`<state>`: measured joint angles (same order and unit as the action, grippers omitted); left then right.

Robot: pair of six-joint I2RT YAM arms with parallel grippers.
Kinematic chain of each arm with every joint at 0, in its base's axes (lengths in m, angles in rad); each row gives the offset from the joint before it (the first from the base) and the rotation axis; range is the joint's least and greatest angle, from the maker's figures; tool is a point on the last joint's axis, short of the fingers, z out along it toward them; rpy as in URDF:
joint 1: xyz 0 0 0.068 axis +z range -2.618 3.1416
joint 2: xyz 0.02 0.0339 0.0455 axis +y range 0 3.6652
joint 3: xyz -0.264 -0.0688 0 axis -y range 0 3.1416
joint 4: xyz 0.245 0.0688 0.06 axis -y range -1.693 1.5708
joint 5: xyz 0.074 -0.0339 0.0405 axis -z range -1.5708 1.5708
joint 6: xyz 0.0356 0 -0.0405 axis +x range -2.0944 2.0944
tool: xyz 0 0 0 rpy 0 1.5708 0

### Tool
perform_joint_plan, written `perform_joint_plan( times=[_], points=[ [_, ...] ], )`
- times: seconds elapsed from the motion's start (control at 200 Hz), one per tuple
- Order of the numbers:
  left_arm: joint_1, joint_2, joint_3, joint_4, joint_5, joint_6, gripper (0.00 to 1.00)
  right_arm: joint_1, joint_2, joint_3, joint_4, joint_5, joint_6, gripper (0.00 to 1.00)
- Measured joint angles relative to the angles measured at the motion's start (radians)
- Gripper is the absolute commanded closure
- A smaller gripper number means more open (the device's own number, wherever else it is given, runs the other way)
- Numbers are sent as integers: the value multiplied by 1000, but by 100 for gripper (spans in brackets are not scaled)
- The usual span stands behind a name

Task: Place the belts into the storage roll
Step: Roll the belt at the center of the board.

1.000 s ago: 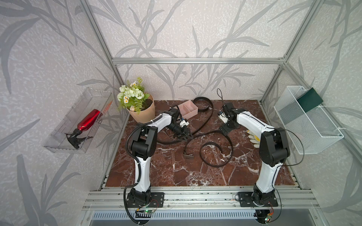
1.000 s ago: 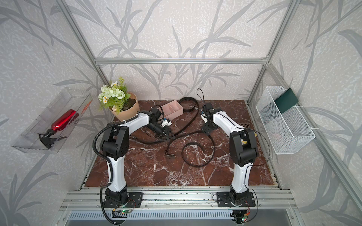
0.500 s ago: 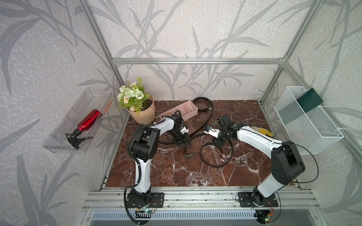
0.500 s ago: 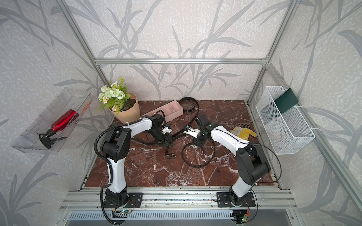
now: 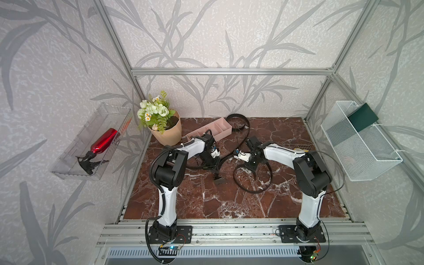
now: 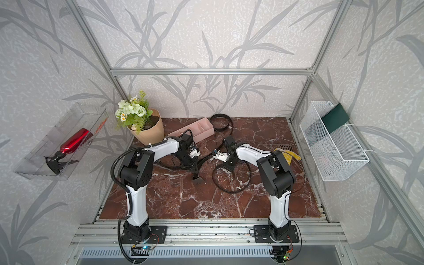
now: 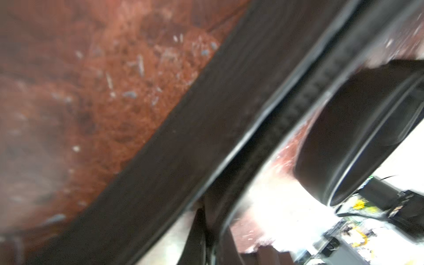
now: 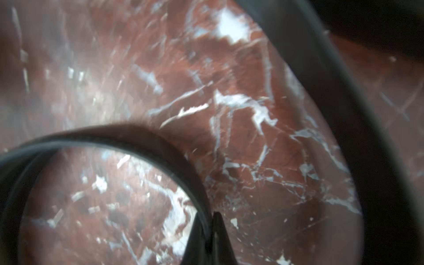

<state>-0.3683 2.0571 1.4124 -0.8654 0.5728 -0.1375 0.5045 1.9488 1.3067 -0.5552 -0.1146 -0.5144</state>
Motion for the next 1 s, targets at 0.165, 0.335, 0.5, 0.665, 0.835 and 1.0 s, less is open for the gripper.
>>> perform_joint_plan(
  times=[0.165, 0.335, 0.5, 0.665, 0.835, 1.0],
  points=[
    [16, -52, -80, 27, -7, -20, 100, -48, 22, 79, -72, 141, 317, 100],
    [-6, -154, -208, 88, -45, -122, 100, -101, 15, 96, -158, 190, 729, 100],
    [-142, -199, -253, 179, -105, -269, 99, -69, -13, 10, -123, 134, 1146, 100],
    [-291, -209, -280, 297, -124, -415, 99, -23, -26, -6, -100, 126, 1444, 100],
    [-394, -220, -324, 406, -130, -537, 73, 1, -32, -25, -73, 142, 1600, 78],
    [-437, -244, -331, 435, -163, -594, 57, 0, -87, -103, -63, 144, 1602, 16]
  ],
)
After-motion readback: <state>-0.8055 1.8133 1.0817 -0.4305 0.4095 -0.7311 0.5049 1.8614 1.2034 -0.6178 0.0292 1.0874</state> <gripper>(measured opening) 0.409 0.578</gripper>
